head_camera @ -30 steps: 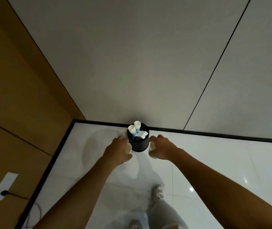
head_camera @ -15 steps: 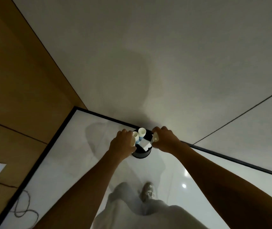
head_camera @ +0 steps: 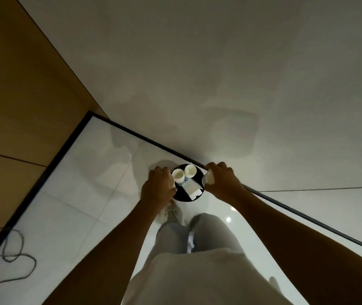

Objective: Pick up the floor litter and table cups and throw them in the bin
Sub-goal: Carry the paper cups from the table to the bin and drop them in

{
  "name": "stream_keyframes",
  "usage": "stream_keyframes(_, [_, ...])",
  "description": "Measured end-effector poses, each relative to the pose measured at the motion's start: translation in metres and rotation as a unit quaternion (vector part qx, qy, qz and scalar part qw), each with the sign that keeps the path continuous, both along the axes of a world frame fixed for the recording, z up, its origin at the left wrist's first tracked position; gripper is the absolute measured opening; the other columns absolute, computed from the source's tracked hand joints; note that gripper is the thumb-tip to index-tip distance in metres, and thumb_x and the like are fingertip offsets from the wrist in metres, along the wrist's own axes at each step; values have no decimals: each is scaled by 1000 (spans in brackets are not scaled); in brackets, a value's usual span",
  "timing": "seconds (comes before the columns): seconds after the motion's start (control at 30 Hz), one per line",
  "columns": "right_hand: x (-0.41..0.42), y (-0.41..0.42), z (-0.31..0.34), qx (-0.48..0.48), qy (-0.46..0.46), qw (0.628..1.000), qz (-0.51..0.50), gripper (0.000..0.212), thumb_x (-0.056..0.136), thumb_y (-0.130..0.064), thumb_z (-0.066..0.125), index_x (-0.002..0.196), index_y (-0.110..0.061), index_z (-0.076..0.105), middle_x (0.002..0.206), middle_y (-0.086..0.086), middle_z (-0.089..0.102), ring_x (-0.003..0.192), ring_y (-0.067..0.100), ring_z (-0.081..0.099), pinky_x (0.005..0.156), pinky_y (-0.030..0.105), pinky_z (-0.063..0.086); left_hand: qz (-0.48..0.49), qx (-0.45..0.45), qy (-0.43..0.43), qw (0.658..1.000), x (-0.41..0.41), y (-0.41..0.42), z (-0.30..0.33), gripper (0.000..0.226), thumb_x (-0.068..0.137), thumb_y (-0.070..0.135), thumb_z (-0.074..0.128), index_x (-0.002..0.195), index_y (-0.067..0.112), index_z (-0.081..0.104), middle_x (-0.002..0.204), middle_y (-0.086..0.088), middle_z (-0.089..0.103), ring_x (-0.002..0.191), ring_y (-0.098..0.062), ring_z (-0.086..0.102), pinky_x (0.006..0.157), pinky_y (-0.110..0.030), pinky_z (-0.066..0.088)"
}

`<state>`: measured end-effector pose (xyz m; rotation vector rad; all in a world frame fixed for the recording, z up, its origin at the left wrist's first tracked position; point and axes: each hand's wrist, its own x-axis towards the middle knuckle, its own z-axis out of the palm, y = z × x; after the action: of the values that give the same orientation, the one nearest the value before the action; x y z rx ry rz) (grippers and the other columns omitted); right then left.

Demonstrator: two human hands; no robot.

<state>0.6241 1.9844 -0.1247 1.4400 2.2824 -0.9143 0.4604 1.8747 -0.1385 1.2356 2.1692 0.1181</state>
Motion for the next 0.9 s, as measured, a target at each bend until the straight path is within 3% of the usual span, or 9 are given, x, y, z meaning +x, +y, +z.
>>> stream_keyframes(0.23, [-19,43,-51,-29,-4,999,31,64,79,-20,72,135,-16,41,128,11,46,114,31,46,89,35,44,76,-15,-17,997,-6,28,-56,58,85,40,66,129,13,39,126,-7,47,116,-23,46,83,-30,47])
stream_keyframes(0.47, [-28,69,-156,-41,1,998,45,63,80,-19,70,136,-16,40,133,11,44,119,31,44,88,33,41,142,-12,-26,990,-4,56,-156,57,84,34,68,129,12,40,125,-9,47,115,-24,45,81,-31,48])
stream_keyframes(0.9, [-32,93,-336,-30,3,994,105,62,83,-24,72,135,-16,41,135,11,44,122,29,44,86,36,49,156,-5,-22,987,3,91,-326,65,87,34,67,138,11,34,139,-11,40,127,-26,40,96,-36,50])
